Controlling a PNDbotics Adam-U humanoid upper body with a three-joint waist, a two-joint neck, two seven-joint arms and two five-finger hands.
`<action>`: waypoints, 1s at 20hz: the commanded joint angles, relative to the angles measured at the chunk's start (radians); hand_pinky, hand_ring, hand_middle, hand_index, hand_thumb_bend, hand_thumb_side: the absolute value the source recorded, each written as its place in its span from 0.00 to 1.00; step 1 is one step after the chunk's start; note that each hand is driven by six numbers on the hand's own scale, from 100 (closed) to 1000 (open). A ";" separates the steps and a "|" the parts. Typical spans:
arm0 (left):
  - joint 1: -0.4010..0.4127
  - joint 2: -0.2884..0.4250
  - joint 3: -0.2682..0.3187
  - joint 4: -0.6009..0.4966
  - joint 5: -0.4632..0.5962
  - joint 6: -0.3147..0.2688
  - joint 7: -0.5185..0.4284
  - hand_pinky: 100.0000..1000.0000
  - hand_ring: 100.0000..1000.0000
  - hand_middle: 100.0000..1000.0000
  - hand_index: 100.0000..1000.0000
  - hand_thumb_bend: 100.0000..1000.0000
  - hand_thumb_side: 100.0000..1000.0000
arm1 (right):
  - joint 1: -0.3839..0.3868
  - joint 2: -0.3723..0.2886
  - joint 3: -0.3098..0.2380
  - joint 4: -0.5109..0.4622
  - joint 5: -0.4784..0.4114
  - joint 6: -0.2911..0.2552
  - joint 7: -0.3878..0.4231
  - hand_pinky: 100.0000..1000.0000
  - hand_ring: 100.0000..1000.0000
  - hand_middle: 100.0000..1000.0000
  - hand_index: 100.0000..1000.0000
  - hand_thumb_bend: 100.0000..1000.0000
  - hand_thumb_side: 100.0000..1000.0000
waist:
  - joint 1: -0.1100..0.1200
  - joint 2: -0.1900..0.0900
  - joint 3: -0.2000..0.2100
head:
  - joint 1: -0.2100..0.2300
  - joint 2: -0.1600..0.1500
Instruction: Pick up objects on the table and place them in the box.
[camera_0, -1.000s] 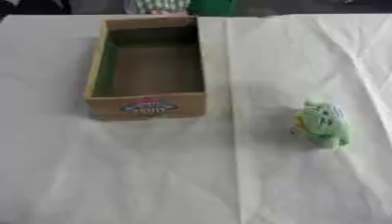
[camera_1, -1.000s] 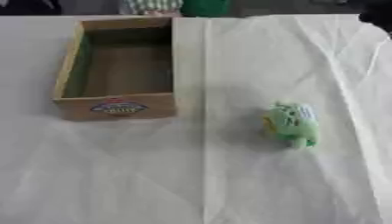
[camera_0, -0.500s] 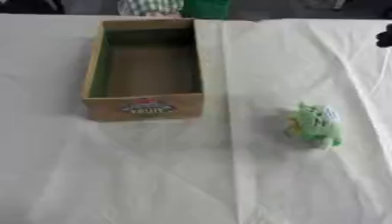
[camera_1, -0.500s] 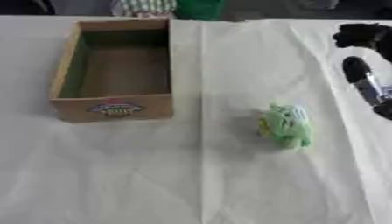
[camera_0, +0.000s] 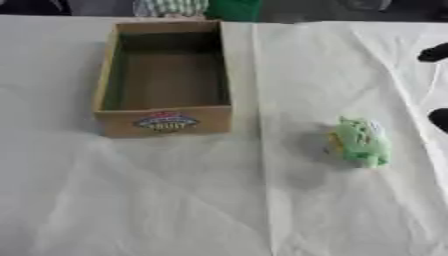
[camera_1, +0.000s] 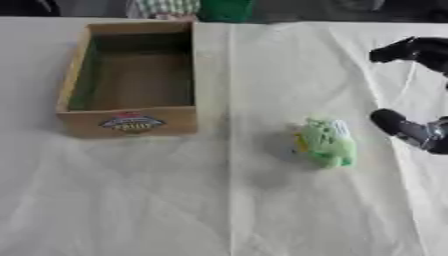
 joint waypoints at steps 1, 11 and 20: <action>-0.002 0.027 -0.005 -0.017 -0.001 0.000 -0.005 0.73 0.45 0.47 0.68 0.00 0.56 | -0.028 -0.063 0.033 -0.014 0.032 0.029 0.017 0.88 0.85 0.79 0.94 0.36 0.70 | 0.002 -0.020 0.005 | -0.008 -0.006; -0.005 0.022 -0.009 -0.017 0.005 0.000 -0.012 0.73 0.45 0.47 0.68 0.00 0.56 | -0.074 -0.108 0.117 -0.014 0.048 0.073 0.165 0.90 0.88 0.83 1.00 0.45 0.45 | 0.003 -0.016 0.019 | -0.022 -0.010; -0.006 0.021 -0.013 -0.017 0.009 -0.001 -0.018 0.73 0.45 0.47 0.68 0.00 0.56 | -0.135 -0.130 0.161 -0.014 0.065 0.204 0.226 0.89 0.90 0.86 1.00 0.48 0.44 | 0.006 -0.015 0.031 | -0.035 -0.015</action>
